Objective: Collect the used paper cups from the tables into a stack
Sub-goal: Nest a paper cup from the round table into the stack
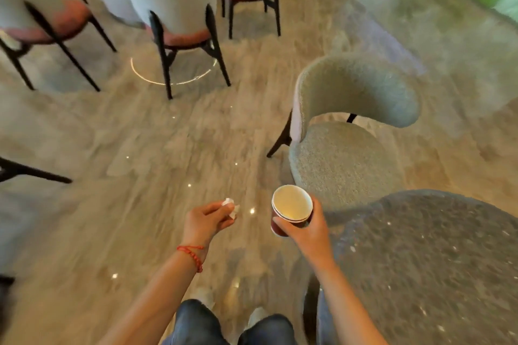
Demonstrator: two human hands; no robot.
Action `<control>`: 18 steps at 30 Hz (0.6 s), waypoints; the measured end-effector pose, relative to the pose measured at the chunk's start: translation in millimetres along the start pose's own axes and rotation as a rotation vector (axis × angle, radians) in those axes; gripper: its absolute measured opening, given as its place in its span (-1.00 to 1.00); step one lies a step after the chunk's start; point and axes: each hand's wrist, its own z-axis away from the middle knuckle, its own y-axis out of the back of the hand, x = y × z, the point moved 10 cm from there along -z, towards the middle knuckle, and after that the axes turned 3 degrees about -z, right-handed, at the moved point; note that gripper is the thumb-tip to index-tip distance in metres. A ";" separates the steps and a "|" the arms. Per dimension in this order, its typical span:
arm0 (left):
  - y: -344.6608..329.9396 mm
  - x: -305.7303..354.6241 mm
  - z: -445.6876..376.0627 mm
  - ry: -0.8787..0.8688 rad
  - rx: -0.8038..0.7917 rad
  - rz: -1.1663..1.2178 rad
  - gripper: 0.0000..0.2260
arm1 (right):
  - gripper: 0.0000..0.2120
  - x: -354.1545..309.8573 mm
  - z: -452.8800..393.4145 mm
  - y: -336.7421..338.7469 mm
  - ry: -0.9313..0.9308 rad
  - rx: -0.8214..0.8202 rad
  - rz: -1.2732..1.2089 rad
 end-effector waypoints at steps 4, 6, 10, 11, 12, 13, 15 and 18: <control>90.5 11.9 8.7 -0.030 0.190 0.122 -0.96 | -0.36 -24.3 -4.8 -93.1 0.061 -0.203 0.027; 138.8 17.0 15.2 -0.053 0.283 0.155 -0.96 | -0.39 -37.5 -2.2 -143.0 0.092 -0.300 0.037; 237.0 24.7 31.0 -0.088 0.444 0.238 -0.96 | -0.40 -62.7 14.0 -249.0 0.150 -0.477 0.034; 261.6 26.5 35.4 -0.100 0.481 0.262 -0.95 | -0.41 -68.6 21.0 -276.1 0.162 -0.520 0.040; 286.8 28.1 40.4 -0.115 0.519 0.288 -0.95 | -0.41 -74.1 28.9 -304.0 0.176 -0.567 0.047; 311.4 29.4 45.8 -0.128 0.560 0.313 -0.94 | -0.42 -79.1 37.1 -331.5 0.191 -0.616 0.053; 358.0 29.1 58.4 -0.142 0.648 0.349 -0.92 | -0.42 -88.2 54.4 -383.2 0.220 -0.711 0.065; 420.9 21.9 80.0 -0.150 0.768 0.407 -0.95 | -0.41 -101.2 82.6 -452.2 0.254 -0.839 0.075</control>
